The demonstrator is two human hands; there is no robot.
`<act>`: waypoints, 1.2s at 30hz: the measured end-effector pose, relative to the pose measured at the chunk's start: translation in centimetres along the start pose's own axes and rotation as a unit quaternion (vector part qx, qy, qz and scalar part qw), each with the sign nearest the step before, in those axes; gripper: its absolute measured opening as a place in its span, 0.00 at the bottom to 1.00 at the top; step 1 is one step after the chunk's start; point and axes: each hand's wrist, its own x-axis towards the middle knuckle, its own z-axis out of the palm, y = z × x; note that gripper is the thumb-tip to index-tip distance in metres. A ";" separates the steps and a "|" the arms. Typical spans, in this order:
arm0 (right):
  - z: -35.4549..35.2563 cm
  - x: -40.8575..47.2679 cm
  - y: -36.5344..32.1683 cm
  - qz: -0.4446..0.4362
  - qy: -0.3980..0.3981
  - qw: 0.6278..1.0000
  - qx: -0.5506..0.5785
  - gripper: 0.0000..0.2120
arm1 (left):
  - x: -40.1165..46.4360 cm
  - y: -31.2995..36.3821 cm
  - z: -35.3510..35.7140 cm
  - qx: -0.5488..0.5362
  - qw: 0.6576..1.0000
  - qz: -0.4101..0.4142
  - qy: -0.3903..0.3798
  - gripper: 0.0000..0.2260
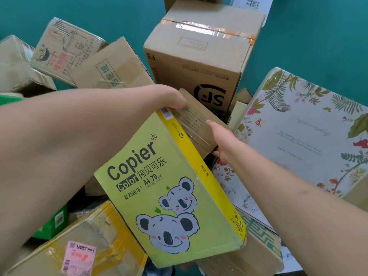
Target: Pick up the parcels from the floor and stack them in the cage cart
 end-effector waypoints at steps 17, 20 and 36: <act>-2.6 -19.1 -4.8 -0.160 0.041 0.986 -0.025 0.45 | -17.3 -4.8 -7.1 -0.297 0.955 -0.014 -0.012 0.30; -2.7 -22.2 -6.4 -0.172 0.049 0.981 -0.071 0.47 | -20.2 -5.5 -7.8 -0.330 0.943 -0.011 -0.024 0.29; 7.8 -23.1 -5.4 -0.230 0.005 0.938 -0.260 0.27 | -20.1 -15.7 -2.6 -0.453 0.888 -0.073 -0.019 0.18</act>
